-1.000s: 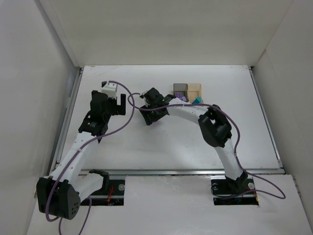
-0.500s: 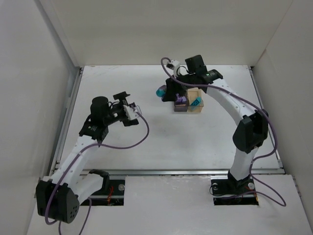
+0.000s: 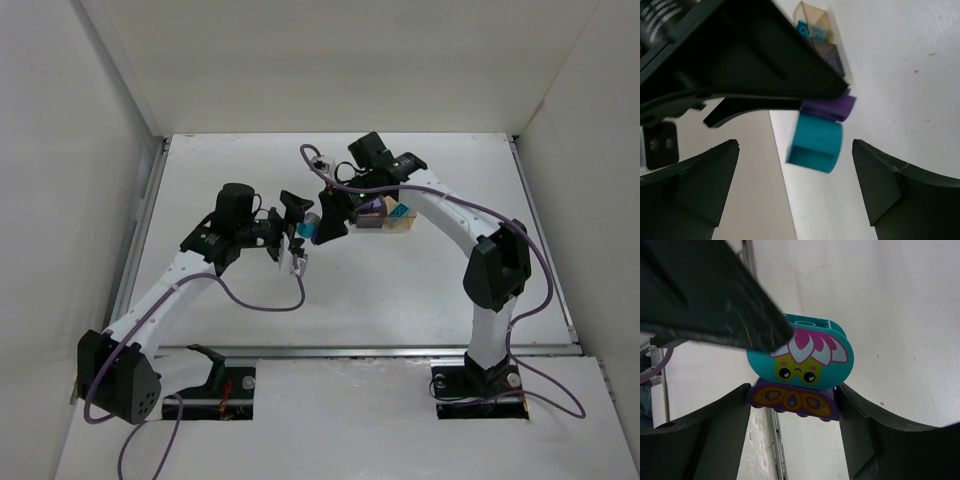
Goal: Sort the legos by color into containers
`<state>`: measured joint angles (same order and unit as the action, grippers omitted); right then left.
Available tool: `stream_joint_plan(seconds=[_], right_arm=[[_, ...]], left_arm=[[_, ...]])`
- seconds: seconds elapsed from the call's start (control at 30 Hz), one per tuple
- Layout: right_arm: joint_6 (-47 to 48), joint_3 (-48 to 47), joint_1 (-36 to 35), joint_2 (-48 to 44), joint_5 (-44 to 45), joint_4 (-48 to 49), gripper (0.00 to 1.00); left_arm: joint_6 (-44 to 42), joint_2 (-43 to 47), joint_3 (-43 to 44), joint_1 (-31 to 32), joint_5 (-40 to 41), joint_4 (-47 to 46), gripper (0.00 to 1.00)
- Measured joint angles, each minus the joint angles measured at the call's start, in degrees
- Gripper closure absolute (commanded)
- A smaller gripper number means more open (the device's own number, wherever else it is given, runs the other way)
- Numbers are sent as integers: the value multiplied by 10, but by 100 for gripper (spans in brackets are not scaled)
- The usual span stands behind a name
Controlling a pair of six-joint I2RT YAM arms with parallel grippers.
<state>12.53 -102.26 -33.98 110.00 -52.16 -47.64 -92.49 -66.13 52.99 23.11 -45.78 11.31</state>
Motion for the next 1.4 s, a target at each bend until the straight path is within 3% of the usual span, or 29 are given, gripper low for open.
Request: stream_joint_plan(seconds=[0.1,0.23,0.27,0.33,0.4,0.53,0.8,1.0,1.17,1.27,1.4], right_arm=[[2,0,0,0,-5,-1,100],[2,0,0,0,-10,-4,100],[2,0,-1,0,-11,-4,100],[2,0,-2,0,-13,-4,100],[0,0,-2,0,-14,-5,100],[0,-1,1,0,-14,-8,100],[-30,4,21,-1,14,6,100],[-112,46,131,-6,175,56,100],[-126,-14,170,21,283,72,100],[-117,-62,156,65,334,91,89],[-95,-76,141,115,383,91,60]], left_arm=[[-43,-3,1,16,0,34,13],[-66,-4,1,30,6,42,38],[-68,-4,1,32,8,43,55],[-71,-4,1,34,15,47,71],[-70,-4,1,34,20,55,84],[-54,-5,0,38,30,47,100],[9,-6,-7,45,92,6,100],[136,-21,-10,44,218,-66,100],[238,-56,0,43,240,-76,100],[291,-68,13,44,238,-77,100],[332,-71,27,44,237,-86,100]])
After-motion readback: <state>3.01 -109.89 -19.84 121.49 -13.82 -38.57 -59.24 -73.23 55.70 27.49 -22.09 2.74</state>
